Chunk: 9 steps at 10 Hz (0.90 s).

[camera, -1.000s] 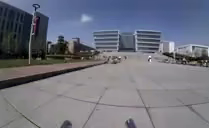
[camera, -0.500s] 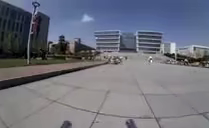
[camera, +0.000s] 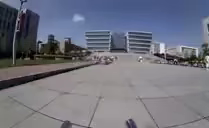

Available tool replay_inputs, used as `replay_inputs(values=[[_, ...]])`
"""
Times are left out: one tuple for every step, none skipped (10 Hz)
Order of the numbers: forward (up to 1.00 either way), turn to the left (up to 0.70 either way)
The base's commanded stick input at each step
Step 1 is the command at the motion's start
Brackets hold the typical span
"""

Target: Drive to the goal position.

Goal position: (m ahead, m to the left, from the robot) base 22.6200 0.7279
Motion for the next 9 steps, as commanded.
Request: replay_inputs(values=[[0.50, -0.50], [0.50, -0.24], [0.50, 0.00], [0.50, 0.00], [0.50, 0.00], [0.50, 0.00], [0.50, 0.00], [0.50, 0.00], [0.50, 0.00]])
